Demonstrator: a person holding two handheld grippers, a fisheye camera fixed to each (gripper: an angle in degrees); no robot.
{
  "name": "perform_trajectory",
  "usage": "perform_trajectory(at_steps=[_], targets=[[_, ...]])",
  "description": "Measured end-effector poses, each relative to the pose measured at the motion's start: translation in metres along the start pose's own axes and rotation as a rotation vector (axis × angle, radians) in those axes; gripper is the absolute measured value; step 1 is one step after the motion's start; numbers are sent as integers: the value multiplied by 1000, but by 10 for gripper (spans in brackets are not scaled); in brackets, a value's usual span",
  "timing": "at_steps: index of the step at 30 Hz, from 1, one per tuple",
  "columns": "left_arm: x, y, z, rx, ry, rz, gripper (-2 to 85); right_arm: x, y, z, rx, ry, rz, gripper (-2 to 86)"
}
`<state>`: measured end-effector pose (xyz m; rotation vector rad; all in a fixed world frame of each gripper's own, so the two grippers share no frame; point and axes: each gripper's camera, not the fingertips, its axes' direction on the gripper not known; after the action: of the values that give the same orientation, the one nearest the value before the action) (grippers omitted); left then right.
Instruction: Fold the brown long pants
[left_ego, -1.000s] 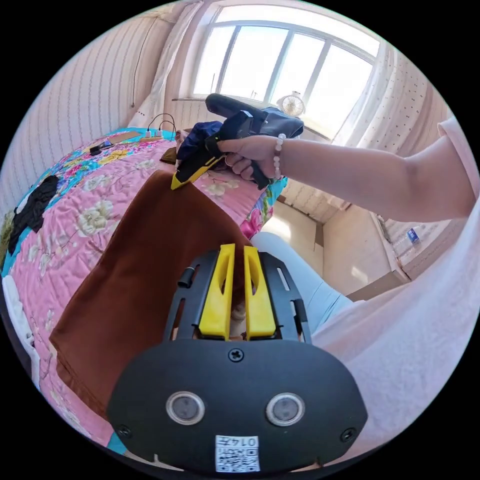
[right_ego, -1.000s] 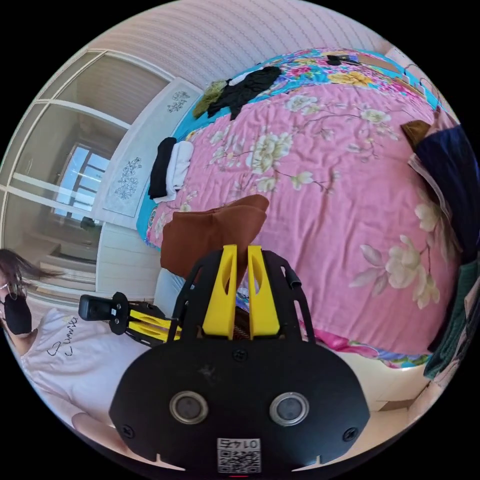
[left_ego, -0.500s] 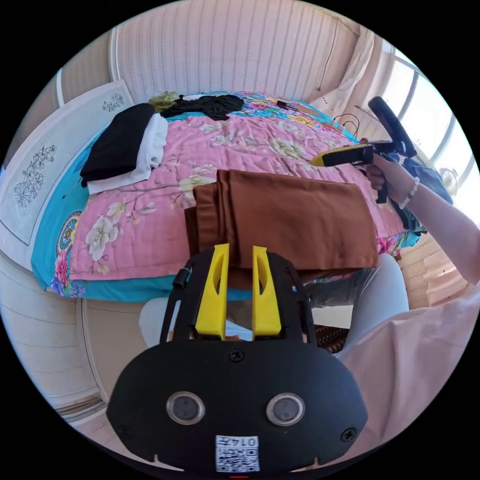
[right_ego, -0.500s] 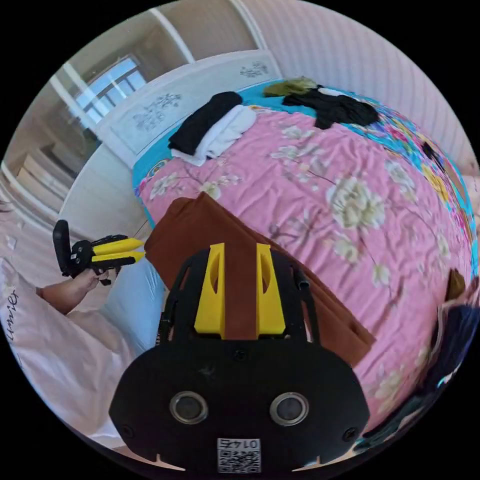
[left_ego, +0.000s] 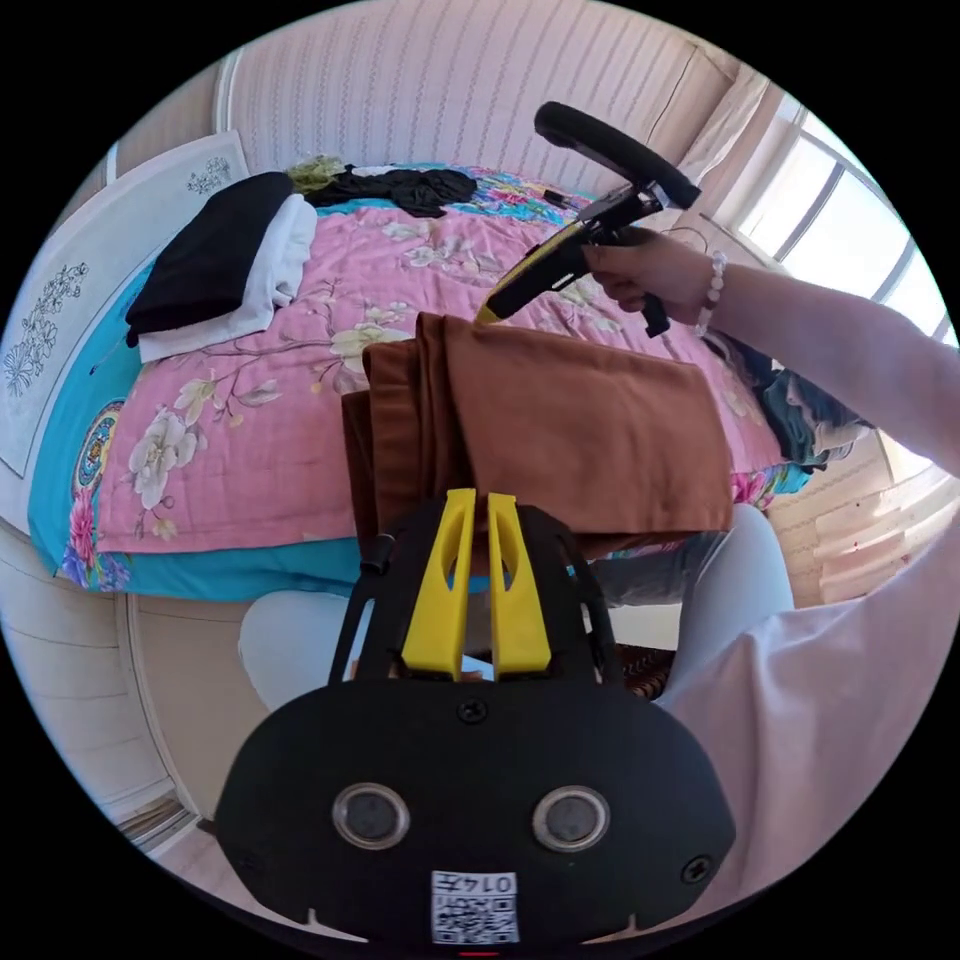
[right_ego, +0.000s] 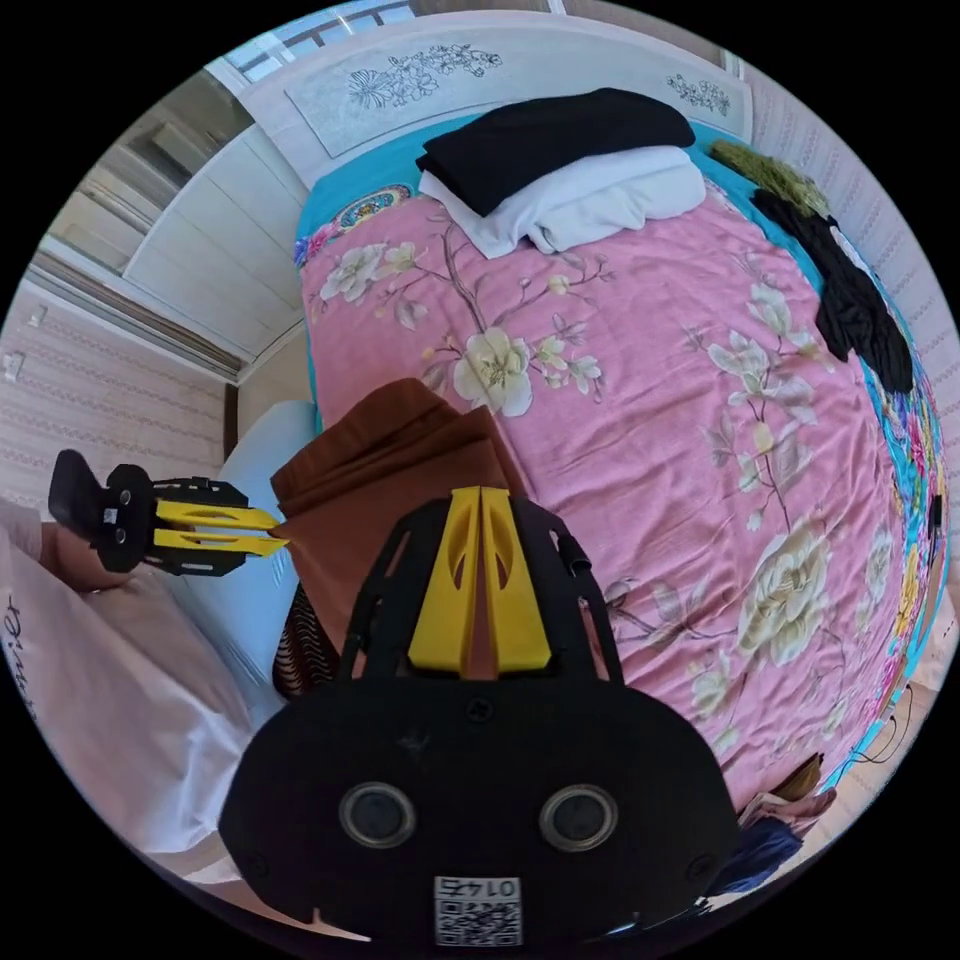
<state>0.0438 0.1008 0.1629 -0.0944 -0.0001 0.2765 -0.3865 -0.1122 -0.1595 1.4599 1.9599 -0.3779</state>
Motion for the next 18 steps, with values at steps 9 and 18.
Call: perform_trajectory(at_steps=[9, 18], targets=[[-36, 7, -1, 4, 21, -87, -3, 10, -78, -20, 63, -64, -14, 56], [-65, 13, -10, 11, -18, -90, 15, 16, -118, 19, -103, -129, -48, 154]])
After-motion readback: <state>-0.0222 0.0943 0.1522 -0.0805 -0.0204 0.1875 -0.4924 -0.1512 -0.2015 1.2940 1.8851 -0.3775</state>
